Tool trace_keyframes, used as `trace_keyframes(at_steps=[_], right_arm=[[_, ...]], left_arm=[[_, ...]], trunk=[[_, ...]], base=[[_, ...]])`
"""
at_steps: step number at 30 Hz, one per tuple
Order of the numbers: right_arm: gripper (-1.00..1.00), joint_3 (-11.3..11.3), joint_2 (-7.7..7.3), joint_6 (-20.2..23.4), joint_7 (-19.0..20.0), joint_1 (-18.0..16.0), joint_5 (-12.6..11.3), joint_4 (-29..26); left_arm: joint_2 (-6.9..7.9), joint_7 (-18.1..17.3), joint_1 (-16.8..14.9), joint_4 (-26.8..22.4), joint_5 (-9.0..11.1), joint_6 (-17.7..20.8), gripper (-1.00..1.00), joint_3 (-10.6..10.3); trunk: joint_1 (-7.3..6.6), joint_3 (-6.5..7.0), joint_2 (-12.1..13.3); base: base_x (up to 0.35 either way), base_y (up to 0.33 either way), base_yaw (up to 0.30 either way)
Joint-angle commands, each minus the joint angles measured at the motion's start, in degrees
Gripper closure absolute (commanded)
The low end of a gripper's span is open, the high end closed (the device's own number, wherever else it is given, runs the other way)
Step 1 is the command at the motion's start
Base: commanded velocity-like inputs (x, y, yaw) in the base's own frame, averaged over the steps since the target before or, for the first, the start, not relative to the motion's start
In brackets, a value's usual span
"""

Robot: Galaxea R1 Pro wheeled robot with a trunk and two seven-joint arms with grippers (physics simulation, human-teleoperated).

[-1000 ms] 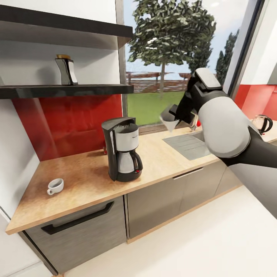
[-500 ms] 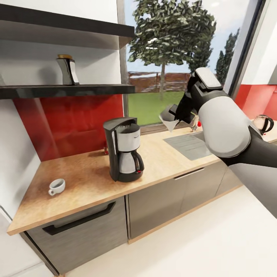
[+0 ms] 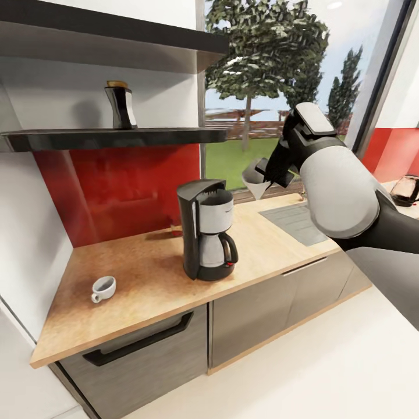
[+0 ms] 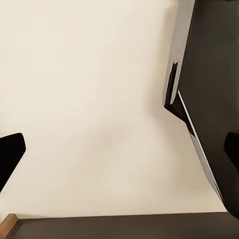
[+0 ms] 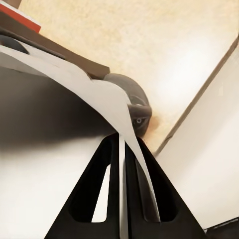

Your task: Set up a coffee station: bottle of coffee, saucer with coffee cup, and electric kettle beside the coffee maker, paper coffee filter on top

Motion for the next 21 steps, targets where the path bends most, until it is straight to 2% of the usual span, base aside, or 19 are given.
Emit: trace_keyframes(at_steps=[1, 12, 21], right_arm=[[1.0, 0.0, 0.03, 0.2, -0.6, 0.0, -0.5, -0.1], [1.0, 0.0, 0.03, 0.1, -0.6, 0.0, -0.5, -0.2], [1.0, 0.0, 0.03, 0.0, -0.6, 0.0, -0.5, -0.2]], left_arm=[[-0.03, 0.0, 0.0, 0.1, 0.2, -0.3, -1.0, 0.3], [-0.29, -0.1, 0.0, 0.1, 0.2, -0.3, -1.0, 0.3], [-0.21, -0.1, 0.0, 0.0, 0.2, -0.3, -1.0, 0.3]], trunk=[[0.04, -0.11, -0.1], [0.04, -0.11, -0.1], [0.04, 0.6, -0.1]], base=[[0.039, 0.074, 0.0], [0.007, 0.014, 0.0], [0.0, 0.001, 0.0]])
